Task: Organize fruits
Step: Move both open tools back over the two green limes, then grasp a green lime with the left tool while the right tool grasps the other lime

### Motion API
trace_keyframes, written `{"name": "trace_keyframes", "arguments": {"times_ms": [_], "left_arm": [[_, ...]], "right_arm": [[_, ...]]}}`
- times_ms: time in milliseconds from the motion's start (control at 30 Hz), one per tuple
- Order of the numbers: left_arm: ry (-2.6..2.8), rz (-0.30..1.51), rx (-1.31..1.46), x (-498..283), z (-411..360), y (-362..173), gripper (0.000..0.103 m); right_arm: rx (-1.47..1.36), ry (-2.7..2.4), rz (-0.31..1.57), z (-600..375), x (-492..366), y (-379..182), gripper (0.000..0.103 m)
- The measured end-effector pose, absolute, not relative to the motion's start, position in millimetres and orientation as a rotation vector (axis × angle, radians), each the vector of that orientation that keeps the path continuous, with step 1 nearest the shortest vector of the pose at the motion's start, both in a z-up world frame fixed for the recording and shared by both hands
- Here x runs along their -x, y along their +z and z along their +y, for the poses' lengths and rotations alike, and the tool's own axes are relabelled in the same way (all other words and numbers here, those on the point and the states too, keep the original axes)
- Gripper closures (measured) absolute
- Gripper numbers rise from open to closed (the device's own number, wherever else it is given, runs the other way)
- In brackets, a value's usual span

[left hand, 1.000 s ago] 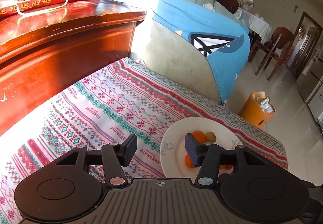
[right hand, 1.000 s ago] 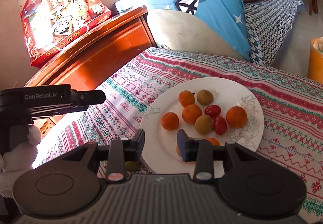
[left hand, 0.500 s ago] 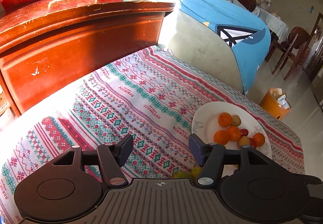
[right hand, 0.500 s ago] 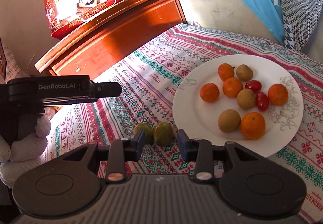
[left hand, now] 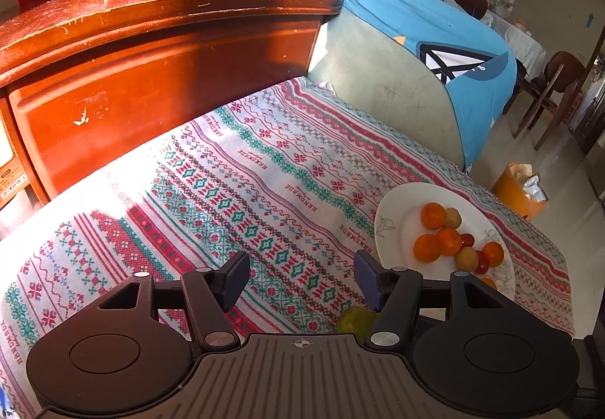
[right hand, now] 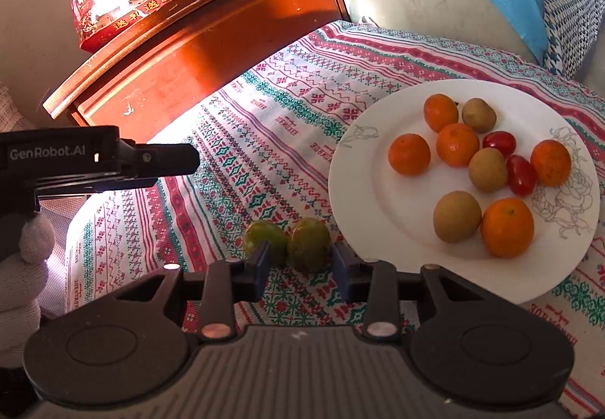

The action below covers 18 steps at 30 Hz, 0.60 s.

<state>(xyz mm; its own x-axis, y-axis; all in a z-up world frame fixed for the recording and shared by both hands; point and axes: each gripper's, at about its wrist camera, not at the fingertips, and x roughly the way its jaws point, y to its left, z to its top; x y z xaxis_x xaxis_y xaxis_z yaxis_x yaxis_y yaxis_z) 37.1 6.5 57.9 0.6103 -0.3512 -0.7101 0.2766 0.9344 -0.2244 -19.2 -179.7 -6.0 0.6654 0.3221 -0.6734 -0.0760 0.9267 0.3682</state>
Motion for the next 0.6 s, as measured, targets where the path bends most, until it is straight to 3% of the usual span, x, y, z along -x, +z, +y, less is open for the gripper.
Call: {"name": "trace_keyframes", "arguments": {"times_ms": [133,600], "left_arm": [[-0.358,0.844,0.101,-37.6,11.5,56.9,0.043],[-0.397,0.866,0.058,-28.2,4.8,45.7,0.043]], "right_arm": [[-0.337,0.22,0.818,-180.0,15.8,-9.7,0.076],[-0.326,0.239,0.846,-192.3,46.5,-4.4,0.076]]}}
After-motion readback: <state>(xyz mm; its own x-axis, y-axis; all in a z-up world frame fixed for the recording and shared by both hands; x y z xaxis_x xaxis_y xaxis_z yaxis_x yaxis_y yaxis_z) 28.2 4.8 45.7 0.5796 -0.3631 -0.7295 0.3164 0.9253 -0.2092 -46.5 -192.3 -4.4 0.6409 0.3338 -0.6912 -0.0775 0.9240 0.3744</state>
